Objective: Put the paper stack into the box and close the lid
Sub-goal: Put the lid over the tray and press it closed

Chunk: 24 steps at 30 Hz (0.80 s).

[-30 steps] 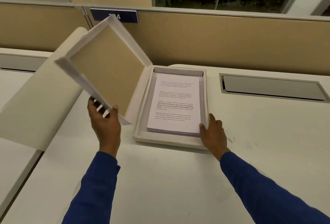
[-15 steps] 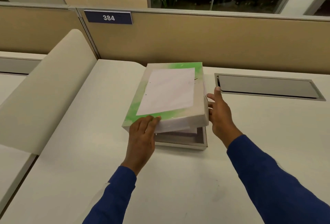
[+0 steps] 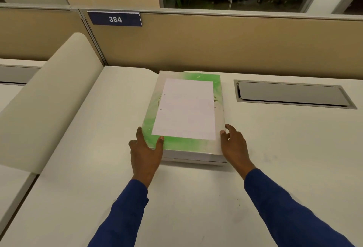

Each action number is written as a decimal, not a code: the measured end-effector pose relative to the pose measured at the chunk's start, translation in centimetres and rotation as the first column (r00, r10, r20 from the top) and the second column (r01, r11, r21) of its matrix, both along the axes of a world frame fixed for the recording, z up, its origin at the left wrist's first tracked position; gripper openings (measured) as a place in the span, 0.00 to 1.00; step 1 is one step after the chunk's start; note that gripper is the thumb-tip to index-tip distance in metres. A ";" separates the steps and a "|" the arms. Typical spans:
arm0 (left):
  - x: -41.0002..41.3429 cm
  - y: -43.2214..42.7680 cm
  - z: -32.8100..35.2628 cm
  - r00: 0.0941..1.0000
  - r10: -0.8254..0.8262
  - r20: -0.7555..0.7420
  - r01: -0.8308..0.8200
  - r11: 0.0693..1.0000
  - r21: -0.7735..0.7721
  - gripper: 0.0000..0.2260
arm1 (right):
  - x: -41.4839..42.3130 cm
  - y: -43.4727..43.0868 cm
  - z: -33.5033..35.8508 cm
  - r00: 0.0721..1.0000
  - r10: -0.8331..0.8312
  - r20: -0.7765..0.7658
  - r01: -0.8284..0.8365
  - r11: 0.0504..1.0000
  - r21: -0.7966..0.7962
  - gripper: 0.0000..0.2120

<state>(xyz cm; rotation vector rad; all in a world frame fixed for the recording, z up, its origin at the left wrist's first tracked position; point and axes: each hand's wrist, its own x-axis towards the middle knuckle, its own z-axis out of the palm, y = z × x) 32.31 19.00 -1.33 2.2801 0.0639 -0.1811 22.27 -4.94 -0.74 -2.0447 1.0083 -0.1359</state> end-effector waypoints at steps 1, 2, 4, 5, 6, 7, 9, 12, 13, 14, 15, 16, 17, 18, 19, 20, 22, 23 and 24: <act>-0.1 0.1 0.1 1.000 -0.010 0.017 0.010 1.000 -0.017 0.39 | -0.1 0.1 -0.2 1.000 -0.001 0.001 0.001 1.000 0.004 0.23; -0.2 0.2 0.1 0.999 -0.019 0.036 0.019 1.000 -0.014 0.38 | -0.2 0.2 -0.3 1.000 -0.001 0.001 0.001 1.000 0.008 0.23; -0.7 0.4 0.0 0.997 -0.035 0.070 0.035 0.999 -0.005 0.37 | -0.6 0.3 -0.6 1.000 -0.004 0.001 0.004 1.000 0.014 0.24; -1.0 0.5 -0.1 0.996 -0.042 0.082 0.042 0.999 -0.005 0.36 | -0.8 0.4 -0.8 1.000 -0.002 0.003 0.002 1.000 0.014 0.24; -1.2 0.5 -0.3 0.995 -0.046 0.087 0.047 0.999 -0.010 0.36 | -1.0 0.5 -0.9 1.000 0.003 0.005 -0.003 1.000 0.010 0.24; -1.4 0.6 -0.4 0.995 -0.047 0.088 0.049 0.999 -0.016 0.35 | -1.1 0.6 -1.1 1.000 0.011 0.008 -0.011 1.000 0.002 0.24; -1.7 0.6 -0.7 0.994 -0.051 0.095 0.053 0.998 -0.021 0.35 | -1.4 1.0 -1.4 1.000 0.025 0.003 -0.025 0.999 -0.021 0.25; -1.9 0.7 -1.1 0.991 -0.062 0.116 0.062 0.998 0.004 0.35 | -1.7 1.6 -1.9 0.999 0.035 -0.024 -0.036 0.998 -0.060 0.26; -1.9 0.8 -1.3 0.991 -0.066 0.119 0.064 0.998 0.016 0.35 | -1.7 1.7 -2.0 0.999 0.040 -0.029 -0.042 0.996 -0.075 0.27; -1.9 0.9 -1.5 0.990 -0.070 0.119 0.068 0.997 0.025 0.35 | -1.8 1.8 -2.2 0.998 0.047 -0.032 -0.050 0.995 -0.091 0.27; -2.0 0.9 -1.7 0.990 -0.073 0.118 0.071 0.997 0.029 0.35 | -1.8 1.9 -2.4 0.998 0.053 -0.032 -0.056 0.993 -0.107 0.27; -2.0 1.0 -1.9 0.990 -0.076 0.115 0.073 0.997 0.030 0.35 | -1.8 2.0 -2.6 0.998 0.056 -0.032 -0.060 0.991 -0.123 0.28; -2.1 1.0 -2.1 0.991 -0.079 0.112 0.075 0.997 0.035 0.35 | -1.8 2.1 -2.8 0.998 0.059 -0.035 -0.063 0.988 -0.141 0.28; -2.1 1.1 -2.3 0.991 -0.083 0.106 0.078 0.996 0.048 0.35 | -1.8 2.1 -3.0 0.997 0.062 -0.044 -0.068 0.985 -0.162 0.28; -2.1 1.1 -2.5 0.991 -0.089 0.101 0.081 0.994 0.075 0.35 | -1.8 2.1 -3.1 0.996 0.068 -0.063 -0.079 0.979 -0.188 0.28; -2.1 1.1 -2.7 0.990 -0.099 0.097 0.087 0.989 0.116 0.35 | -1.8 2.0 -3.2 0.993 0.078 -0.094 -0.097 0.971 -0.219 0.28; -2.0 1.1 -2.9 0.987 -0.128 0.101 0.103 0.969 0.226 0.34 | -1.8 1.9 -3.3 0.983 0.095 -0.154 -0.135 0.953 -0.271 0.28; -1.9 1.1 -3.0 0.984 -0.141 0.107 0.108 0.956 0.271 0.34 | -1.8 1.7 -3.3 0.980 0.101 -0.169 -0.146 0.949 -0.278 0.29; -1.7 1.1 -3.1 0.982 -0.152 0.115 0.112 0.947 0.301 0.34 | -1.7 1.6 -3.3 0.978 0.106 -0.177 -0.153 0.948 -0.280 0.29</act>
